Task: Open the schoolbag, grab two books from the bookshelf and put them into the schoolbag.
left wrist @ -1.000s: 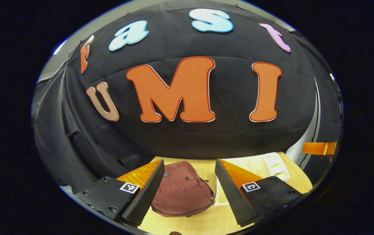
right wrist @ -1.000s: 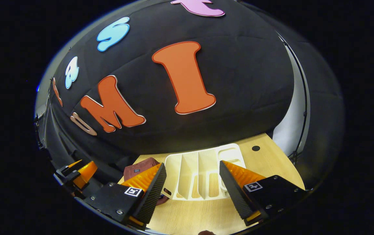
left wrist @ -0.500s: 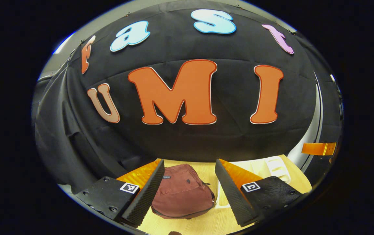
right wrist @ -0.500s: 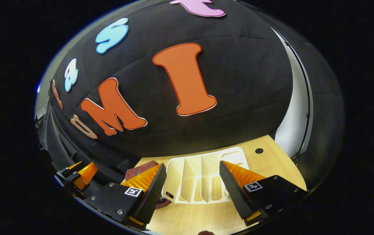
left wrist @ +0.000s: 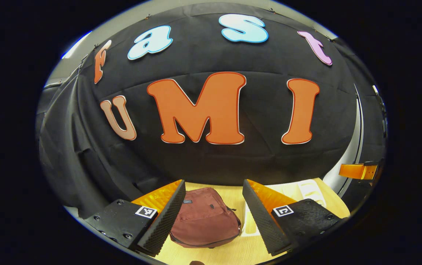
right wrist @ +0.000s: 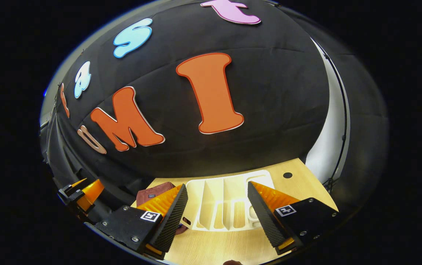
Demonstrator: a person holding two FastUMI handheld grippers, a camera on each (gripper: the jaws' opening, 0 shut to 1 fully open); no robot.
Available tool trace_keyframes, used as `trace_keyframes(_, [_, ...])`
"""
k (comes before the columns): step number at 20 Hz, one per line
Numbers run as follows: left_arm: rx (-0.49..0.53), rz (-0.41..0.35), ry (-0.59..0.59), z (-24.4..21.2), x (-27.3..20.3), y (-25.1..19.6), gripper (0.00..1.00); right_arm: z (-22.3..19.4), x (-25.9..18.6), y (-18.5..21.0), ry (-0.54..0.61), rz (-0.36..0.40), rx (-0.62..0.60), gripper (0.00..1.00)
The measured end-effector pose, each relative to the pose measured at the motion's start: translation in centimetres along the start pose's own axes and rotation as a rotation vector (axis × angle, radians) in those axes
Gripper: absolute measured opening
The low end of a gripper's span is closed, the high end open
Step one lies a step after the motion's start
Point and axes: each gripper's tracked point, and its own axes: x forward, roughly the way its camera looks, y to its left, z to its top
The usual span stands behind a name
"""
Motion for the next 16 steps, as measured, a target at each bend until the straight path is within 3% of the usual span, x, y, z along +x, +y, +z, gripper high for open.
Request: trace_keyframes(16, [-0.029,-0.020,0.007,-0.4,-0.1,0.0,0.99,-0.9,-0.1,-0.6,0.028,-0.009,-0.004,0.97])
